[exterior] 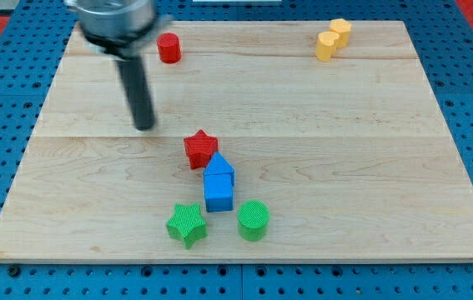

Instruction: Push red circle down diagonal to red star

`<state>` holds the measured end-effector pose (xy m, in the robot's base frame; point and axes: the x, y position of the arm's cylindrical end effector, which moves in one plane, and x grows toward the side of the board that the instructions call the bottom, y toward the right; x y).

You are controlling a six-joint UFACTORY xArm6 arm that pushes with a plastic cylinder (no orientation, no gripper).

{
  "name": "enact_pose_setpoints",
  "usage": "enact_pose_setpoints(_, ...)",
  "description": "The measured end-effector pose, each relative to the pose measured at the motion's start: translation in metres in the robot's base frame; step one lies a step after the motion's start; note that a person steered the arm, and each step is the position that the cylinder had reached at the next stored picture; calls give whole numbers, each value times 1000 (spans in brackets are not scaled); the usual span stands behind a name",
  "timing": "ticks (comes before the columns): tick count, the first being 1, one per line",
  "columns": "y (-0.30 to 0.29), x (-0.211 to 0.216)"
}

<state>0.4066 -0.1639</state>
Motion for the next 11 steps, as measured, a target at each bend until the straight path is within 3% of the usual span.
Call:
enact_pose_setpoints(1,-52,-55)
enact_pose_setpoints(2,-48,-113)
enact_pose_setpoints(3,-23,-185)
enact_pose_setpoints(4,43,-200)
enact_pose_setpoints(5,61,-154)
enact_pose_setpoints(9,37,-32)
enact_pose_setpoints(10,26,-16)
enact_pose_setpoints(11,-11,-44)
